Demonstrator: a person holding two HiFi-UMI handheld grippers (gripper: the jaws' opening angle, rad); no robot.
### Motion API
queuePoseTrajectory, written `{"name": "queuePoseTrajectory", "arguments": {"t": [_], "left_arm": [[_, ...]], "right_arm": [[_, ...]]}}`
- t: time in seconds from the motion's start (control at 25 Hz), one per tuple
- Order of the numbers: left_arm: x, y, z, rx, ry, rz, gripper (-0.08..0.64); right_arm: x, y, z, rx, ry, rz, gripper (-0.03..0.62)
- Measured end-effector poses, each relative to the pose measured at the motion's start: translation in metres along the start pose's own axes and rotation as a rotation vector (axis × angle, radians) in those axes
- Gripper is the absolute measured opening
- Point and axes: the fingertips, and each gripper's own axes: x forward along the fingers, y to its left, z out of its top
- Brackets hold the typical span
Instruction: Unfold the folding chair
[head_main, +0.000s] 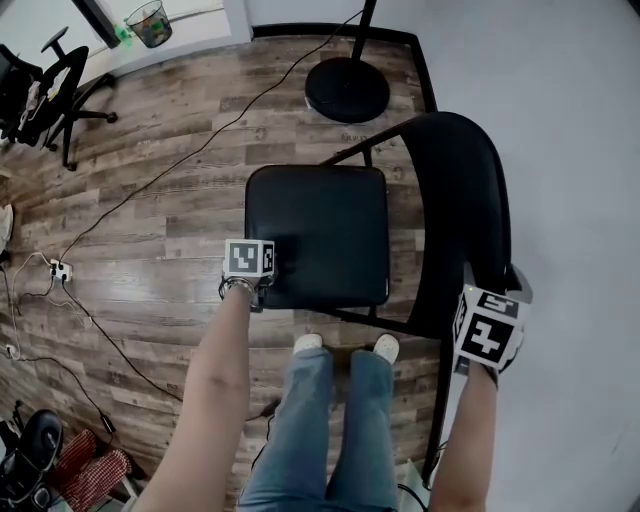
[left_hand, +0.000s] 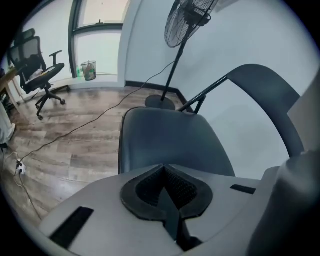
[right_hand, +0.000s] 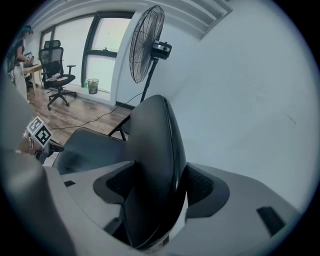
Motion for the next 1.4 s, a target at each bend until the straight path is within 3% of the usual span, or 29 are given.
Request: {"name": "queuePoseTrajectory", "arguments": {"t": [0.2, 0.4, 0.56, 0.72, 1.0, 1.24, 1.4], "left_arm": [[-0.038, -0.011, -0.001, 0.064, 0.014, 0.019, -0.002], [-0.075, -0.028, 0.003, 0.039, -0.029, 0.020, -0.002], [-0.104, -0.039, 0.009, 0.075, -0.039, 0.027, -0.002], [-0.133, -0.055, 0.021, 0.080, -0.066, 0.028, -0.002], [-0.183, -0.084, 0.049, 0.086, -0.135, 0.026, -0.002], [-0.225, -0.109, 0.067, 0.080, -0.204, 0.042, -0.002], [-0.248, -0.128, 0.072, 0.087, -0.239, 0.045, -0.002]], "right_arm": [[0.001, 0.006, 0.002, 0.002, 0.019, -0.001, 0.302], [0.007, 0.005, 0.000, -0.011, 0.042, 0.001, 0.301], [0.006, 0.006, 0.004, 0.007, 0.080, 0.009, 0.299], [0.001, 0.006, 0.010, -0.092, 0.062, -0.012, 0.319], [-0.030, 0.011, 0.038, -0.096, -0.003, 0.061, 0.322], [-0.066, 0.014, 0.039, -0.136, -0.018, 0.152, 0.322], [-0.085, 0.003, 0.032, -0.112, -0.016, 0.196, 0.321]]}}
